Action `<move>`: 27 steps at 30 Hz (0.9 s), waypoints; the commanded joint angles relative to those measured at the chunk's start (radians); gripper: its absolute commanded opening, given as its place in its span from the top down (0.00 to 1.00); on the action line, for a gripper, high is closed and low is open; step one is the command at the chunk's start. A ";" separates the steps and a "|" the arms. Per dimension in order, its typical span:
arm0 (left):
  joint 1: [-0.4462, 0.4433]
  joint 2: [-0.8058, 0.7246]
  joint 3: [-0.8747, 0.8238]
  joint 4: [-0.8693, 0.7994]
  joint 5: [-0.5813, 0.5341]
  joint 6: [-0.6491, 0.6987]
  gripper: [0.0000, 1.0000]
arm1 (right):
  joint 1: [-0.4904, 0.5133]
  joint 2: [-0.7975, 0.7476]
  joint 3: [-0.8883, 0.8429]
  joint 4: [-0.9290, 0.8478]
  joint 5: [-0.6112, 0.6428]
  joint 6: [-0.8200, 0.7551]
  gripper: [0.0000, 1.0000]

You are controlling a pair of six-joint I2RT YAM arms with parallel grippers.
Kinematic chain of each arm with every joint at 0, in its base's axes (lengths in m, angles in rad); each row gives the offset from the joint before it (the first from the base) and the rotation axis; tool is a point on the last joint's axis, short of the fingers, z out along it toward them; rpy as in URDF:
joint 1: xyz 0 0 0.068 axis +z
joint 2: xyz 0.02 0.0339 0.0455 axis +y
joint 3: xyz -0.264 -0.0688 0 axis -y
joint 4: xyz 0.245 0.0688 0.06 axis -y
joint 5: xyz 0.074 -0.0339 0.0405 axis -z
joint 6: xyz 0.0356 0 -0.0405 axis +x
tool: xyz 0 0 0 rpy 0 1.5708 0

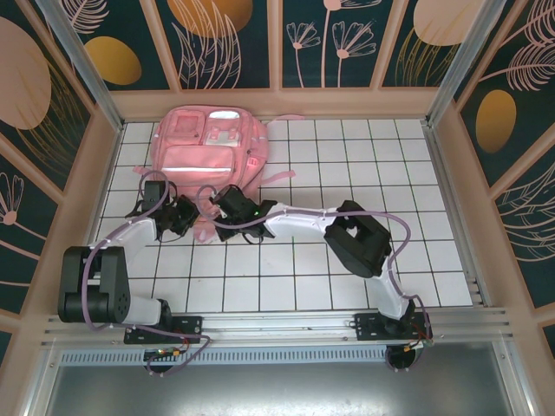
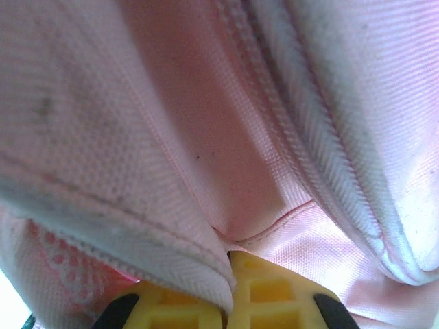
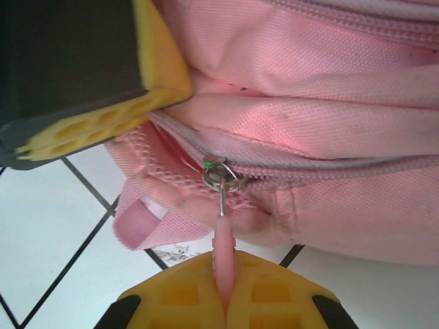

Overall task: Pack the student bag
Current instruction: Zip the student bag at the top-center of the table.

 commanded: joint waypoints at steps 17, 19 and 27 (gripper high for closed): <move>0.055 -0.165 0.097 -0.287 -0.174 0.149 1.00 | -0.276 -0.078 -0.094 -0.015 0.185 -0.052 1.00; 0.063 -0.189 0.104 -0.309 -0.161 0.161 1.00 | -0.314 -0.053 -0.072 -0.008 0.198 -0.076 1.00; 0.079 -0.275 0.141 -0.408 -0.097 0.225 1.00 | -0.449 0.126 0.162 -0.032 0.187 -0.131 1.00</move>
